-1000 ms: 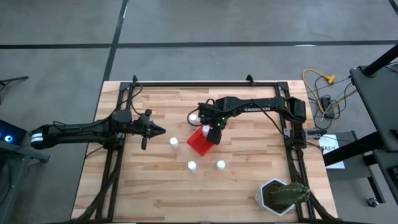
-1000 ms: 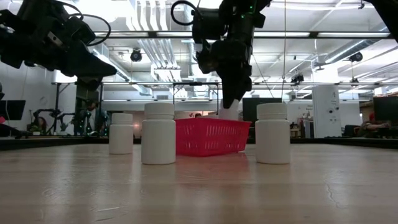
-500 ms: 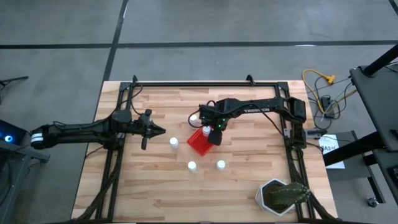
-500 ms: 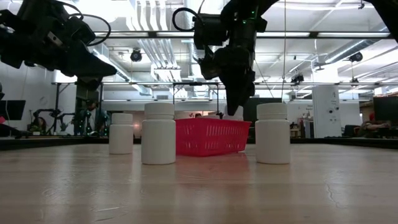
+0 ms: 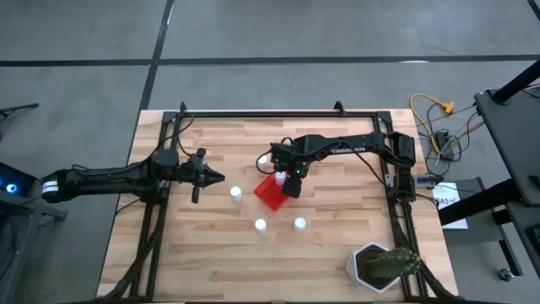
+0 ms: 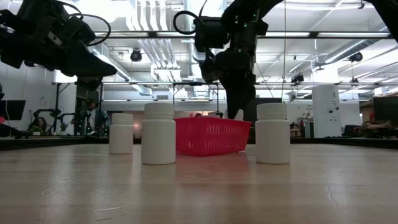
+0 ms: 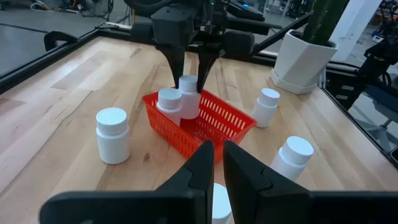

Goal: Pick and place pill bottles into a basket
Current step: Put the white pill bottle into the red basket

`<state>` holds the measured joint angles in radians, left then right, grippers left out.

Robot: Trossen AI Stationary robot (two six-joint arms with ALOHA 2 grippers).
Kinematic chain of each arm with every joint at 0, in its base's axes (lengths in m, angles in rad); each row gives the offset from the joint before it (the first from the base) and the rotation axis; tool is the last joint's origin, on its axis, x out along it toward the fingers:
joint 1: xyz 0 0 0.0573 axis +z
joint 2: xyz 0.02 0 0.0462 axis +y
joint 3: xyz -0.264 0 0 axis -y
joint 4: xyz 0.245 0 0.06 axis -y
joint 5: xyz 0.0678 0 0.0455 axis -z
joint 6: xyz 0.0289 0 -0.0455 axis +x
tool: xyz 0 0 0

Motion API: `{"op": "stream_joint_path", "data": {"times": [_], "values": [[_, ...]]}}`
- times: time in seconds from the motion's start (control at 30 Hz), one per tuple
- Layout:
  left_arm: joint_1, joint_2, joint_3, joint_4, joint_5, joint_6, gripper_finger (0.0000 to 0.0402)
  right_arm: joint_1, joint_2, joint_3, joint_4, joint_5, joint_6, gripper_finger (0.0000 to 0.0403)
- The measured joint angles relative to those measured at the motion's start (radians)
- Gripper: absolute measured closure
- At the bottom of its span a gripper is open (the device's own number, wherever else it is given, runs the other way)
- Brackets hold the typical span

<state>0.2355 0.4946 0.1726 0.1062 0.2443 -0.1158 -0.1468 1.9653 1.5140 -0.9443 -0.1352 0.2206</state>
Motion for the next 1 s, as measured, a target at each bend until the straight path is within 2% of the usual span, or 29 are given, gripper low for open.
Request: {"op": "stream_joint_path", "data": {"times": [1.0], "values": [[0.0, 0.0, 0.0, 0.017, -0.017, 0.0, 0.0385, -0.002, 0.0, -0.011, 0.008, 0.027, 0.012, 0.0259]]}}
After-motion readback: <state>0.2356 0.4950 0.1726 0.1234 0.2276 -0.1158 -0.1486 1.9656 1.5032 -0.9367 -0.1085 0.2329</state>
